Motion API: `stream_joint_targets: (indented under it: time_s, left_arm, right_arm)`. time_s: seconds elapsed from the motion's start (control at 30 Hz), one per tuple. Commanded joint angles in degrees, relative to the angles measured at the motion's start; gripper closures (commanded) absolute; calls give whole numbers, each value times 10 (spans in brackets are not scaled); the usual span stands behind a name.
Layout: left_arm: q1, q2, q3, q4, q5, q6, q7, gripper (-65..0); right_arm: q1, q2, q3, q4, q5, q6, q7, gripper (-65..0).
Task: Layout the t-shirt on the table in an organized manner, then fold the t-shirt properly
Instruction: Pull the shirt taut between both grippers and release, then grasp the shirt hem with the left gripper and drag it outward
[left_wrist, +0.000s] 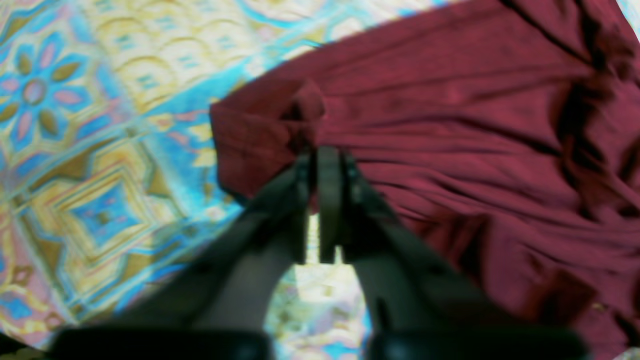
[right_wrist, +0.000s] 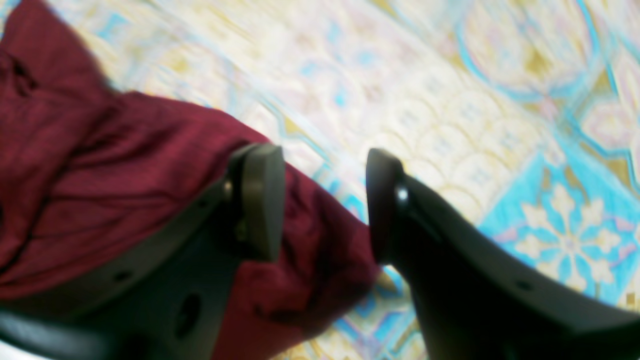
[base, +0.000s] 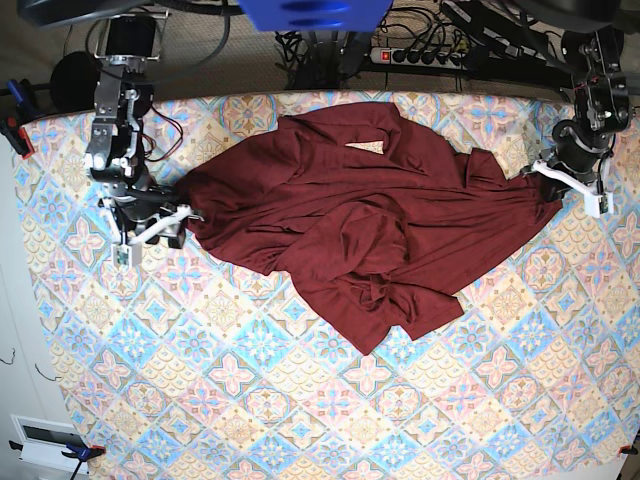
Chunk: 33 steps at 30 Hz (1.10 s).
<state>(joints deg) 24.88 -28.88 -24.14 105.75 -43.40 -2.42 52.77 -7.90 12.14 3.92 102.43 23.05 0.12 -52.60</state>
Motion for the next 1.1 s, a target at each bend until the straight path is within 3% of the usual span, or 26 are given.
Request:
stream_joint_targets:
  time_s: [0.0, 0.2, 0.33, 0.5, 0.77, 1.07]
  left_arm:
    - [-16, -11, -7, 13, -1, 0, -4, -124]
    - [-80, -14, -7, 13, -1, 0, 45, -394]
    - [-109, -14, -8, 11, 3, -1, 44, -490]
    - [-208, -6, 8, -49, 5, -2, 46, -493]
    - [-444, 30, 159, -341, 5, -2, 20, -493]
    - [-556, 82, 365, -535, 4, -2, -72, -493]
  right_arm:
    - [4, 8, -3, 9, -3, -3, 4, -255]
    - [12, 8, -19, 9, -3, -3, 5, -255]
    - [12, 8, -21, 10, -2, -3, 5, -257]
    - [39, 7, -73, 5, -3, -3, 5, -259]
    - [57, 7, -89, 5, -40, -3, 5, -257]
    - [57, 7, -85, 8, -41, -3, 5, -256]
